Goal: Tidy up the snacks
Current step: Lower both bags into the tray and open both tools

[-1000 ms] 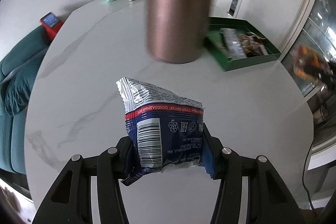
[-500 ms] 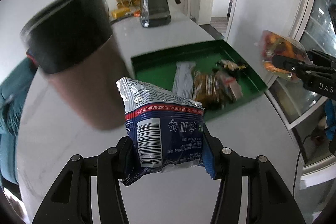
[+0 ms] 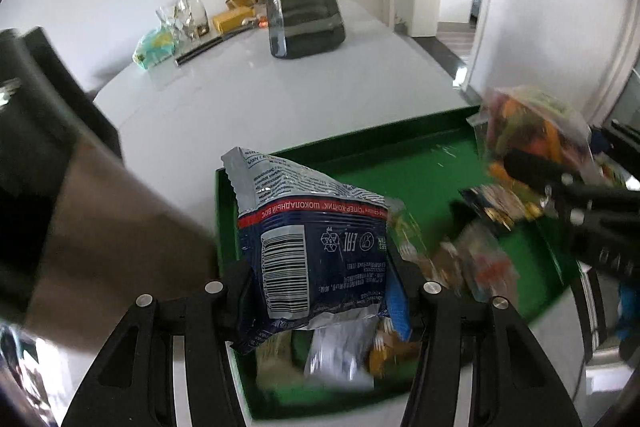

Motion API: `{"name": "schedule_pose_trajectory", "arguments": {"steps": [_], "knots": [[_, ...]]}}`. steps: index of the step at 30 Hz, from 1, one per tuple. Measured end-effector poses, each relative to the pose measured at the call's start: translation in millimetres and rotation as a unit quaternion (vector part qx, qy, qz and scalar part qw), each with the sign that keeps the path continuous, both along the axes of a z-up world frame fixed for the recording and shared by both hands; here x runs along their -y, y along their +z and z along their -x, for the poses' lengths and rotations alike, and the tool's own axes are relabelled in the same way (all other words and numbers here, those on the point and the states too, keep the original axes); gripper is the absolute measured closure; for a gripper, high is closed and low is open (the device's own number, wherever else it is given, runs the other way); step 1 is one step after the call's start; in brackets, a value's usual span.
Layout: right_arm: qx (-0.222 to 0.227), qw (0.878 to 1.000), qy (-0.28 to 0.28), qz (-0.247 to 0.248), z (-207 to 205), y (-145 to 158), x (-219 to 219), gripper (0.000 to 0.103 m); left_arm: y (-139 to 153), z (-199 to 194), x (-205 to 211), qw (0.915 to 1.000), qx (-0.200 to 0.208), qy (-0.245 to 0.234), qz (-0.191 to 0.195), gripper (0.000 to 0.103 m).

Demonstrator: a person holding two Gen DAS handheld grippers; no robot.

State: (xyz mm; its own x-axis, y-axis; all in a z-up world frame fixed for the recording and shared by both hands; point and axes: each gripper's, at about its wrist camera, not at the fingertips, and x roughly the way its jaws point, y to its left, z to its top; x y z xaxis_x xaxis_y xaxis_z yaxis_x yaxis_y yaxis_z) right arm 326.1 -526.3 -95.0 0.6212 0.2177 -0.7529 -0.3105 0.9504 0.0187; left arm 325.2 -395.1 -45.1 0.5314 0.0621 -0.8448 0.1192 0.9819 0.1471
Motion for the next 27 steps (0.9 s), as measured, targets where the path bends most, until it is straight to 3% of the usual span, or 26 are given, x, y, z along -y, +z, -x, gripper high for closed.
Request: {"name": "schedule_pose_trajectory", "arguments": {"steps": [10, 18, 20, 22, 27], "knots": [[-0.035, 0.999, -0.002, 0.004, -39, -48, -12, 0.03, -36, -42, -6, 0.9995, -0.023, 0.02, 0.013, 0.054], [-0.033, 0.999, -0.009, 0.006, -37, -46, -11, 0.026, -36, -43, -6, 0.9993, -0.023, 0.021, 0.02, 0.051], [-0.031, 0.999, -0.008, 0.005, -35, -44, -10, 0.022, -36, -43, -6, 0.9993, -0.022, 0.021, 0.019, 0.05], [-0.026, 1.0, -0.005, -0.001, -30, -40, -9, 0.003, -34, -42, -6, 0.9995, -0.017, 0.023, 0.014, 0.047], [-0.017, 1.0, -0.005, -0.008, -23, -29, -7, 0.0, -29, -38, -5, 0.9996, -0.012, 0.024, 0.014, 0.045]]}}
